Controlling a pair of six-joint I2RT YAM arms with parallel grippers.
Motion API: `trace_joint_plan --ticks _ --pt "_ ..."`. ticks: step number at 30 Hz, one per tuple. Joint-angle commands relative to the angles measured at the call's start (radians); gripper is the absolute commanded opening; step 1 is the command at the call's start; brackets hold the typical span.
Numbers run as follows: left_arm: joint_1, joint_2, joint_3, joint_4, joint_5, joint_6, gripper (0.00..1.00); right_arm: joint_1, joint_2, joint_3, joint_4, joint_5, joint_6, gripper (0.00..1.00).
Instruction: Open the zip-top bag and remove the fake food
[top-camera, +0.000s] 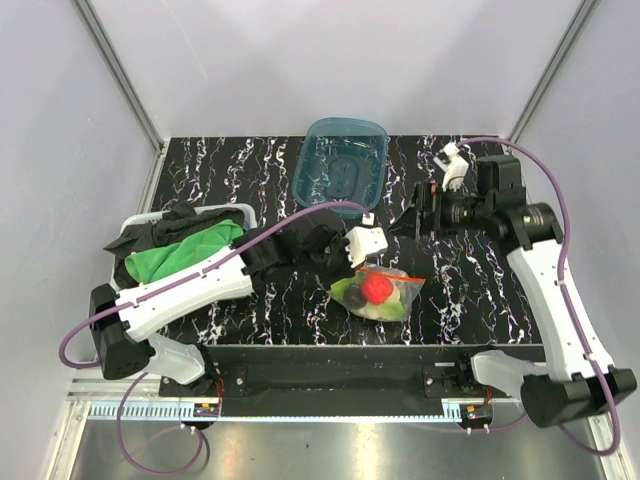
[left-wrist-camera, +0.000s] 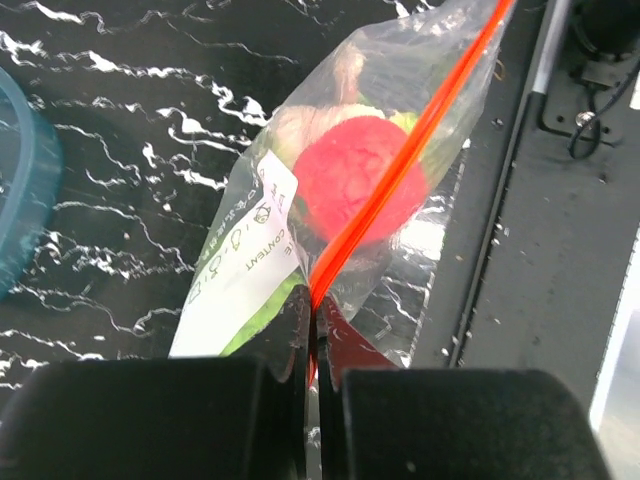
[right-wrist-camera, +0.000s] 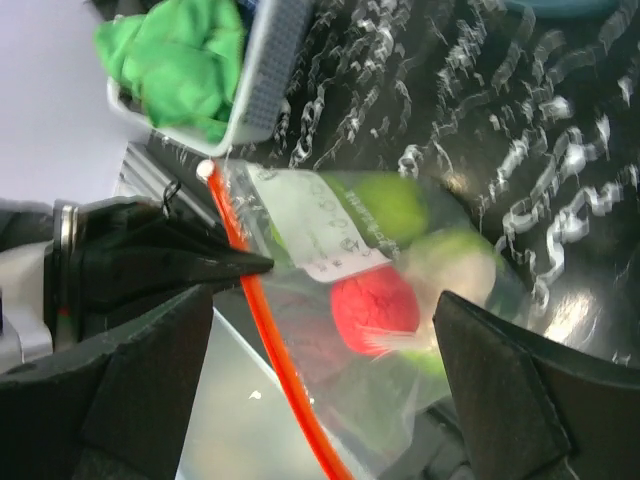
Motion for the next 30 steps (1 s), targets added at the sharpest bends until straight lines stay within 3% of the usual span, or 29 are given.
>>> trace_joint_plan --ticks 1,7,11,17,24,27,30 --pt "0.02 0.001 0.115 -0.021 0.077 -0.019 0.0 0.04 -0.1 -0.102 0.249 -0.093 -0.144 1.0" --pt "0.035 0.031 0.141 -0.024 0.125 0.023 0.0 0.051 -0.243 -0.314 0.385 -0.232 -0.196 0.96" --pt "0.064 0.047 0.158 -0.025 0.18 0.026 0.0 0.063 -0.251 -0.377 0.392 -0.271 -0.213 0.8" --pt "0.075 0.081 0.187 -0.03 0.214 -0.008 0.0 0.098 -0.208 -0.359 0.391 -0.28 -0.194 0.68" --pt "0.075 0.132 0.239 -0.036 0.247 -0.042 0.0 0.18 -0.162 -0.356 0.372 -0.208 -0.207 0.64" --pt "0.075 0.15 0.279 -0.061 0.249 -0.063 0.0 0.203 -0.146 -0.359 0.36 -0.17 -0.214 0.56" --pt "0.077 0.159 0.298 -0.065 0.264 -0.074 0.0 0.211 -0.165 -0.357 0.34 -0.075 -0.274 0.42"
